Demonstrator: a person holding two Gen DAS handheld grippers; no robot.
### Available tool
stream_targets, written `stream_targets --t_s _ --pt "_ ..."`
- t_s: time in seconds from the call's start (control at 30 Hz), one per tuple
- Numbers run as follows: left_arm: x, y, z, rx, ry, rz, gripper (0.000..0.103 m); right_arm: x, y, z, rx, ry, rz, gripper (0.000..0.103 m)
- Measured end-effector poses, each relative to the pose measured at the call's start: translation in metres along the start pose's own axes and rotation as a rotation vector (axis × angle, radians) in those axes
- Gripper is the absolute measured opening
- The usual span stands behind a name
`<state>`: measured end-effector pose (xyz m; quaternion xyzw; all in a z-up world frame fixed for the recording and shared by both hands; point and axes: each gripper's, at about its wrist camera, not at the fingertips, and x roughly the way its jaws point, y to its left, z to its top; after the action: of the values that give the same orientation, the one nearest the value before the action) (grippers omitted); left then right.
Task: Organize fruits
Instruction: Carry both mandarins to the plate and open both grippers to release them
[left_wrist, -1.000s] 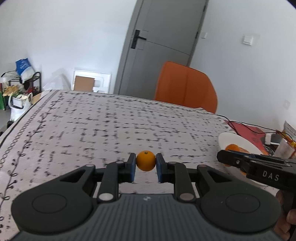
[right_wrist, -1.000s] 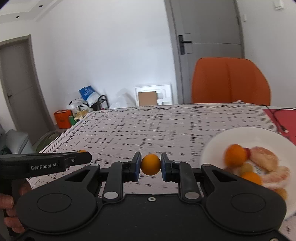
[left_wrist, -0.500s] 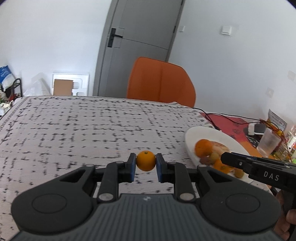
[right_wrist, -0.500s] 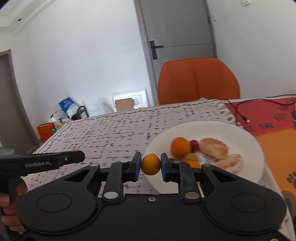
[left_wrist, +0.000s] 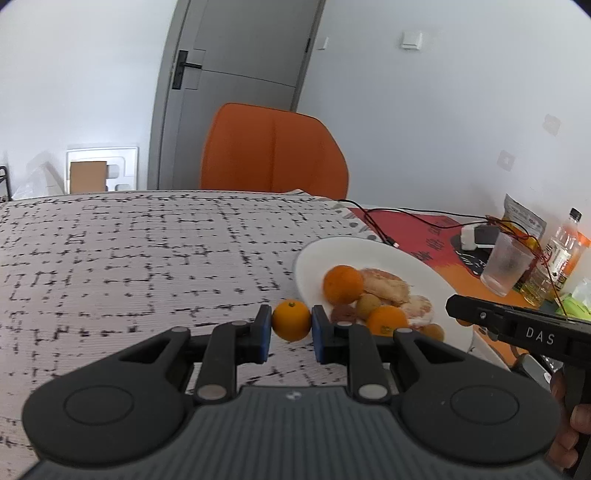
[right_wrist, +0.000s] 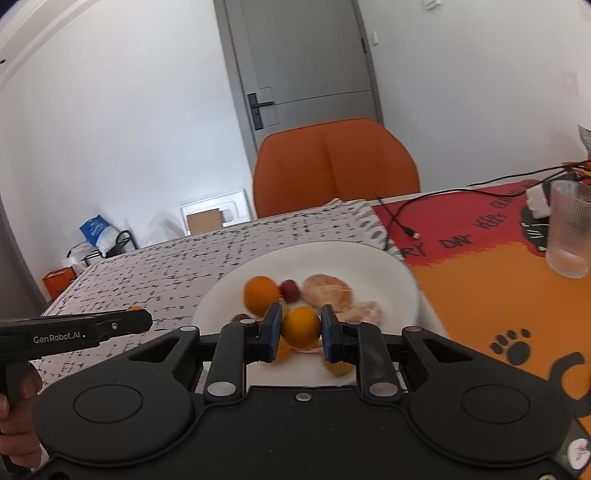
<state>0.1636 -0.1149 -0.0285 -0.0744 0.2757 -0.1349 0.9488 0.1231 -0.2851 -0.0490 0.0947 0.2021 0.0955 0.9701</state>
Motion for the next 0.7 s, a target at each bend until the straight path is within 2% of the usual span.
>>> stream_targets --t_s 0.4,0.5,0.7 --pt "0.018 -0.034 0.002 0.047 0.02 -0.043 0.021 -0.006 -0.035 0.003 0.04 -0.024 -0.039 0.021" --pt "0.021 -0.039 0.003 0.057 0.024 -0.047 0.021 -0.007 -0.04 0.004 0.057 -0.039 -0.021 0.028" --pt "0.027 -0.052 0.005 0.078 0.028 -0.061 0.021 -0.014 -0.047 0.003 0.073 -0.053 -0.035 0.028"
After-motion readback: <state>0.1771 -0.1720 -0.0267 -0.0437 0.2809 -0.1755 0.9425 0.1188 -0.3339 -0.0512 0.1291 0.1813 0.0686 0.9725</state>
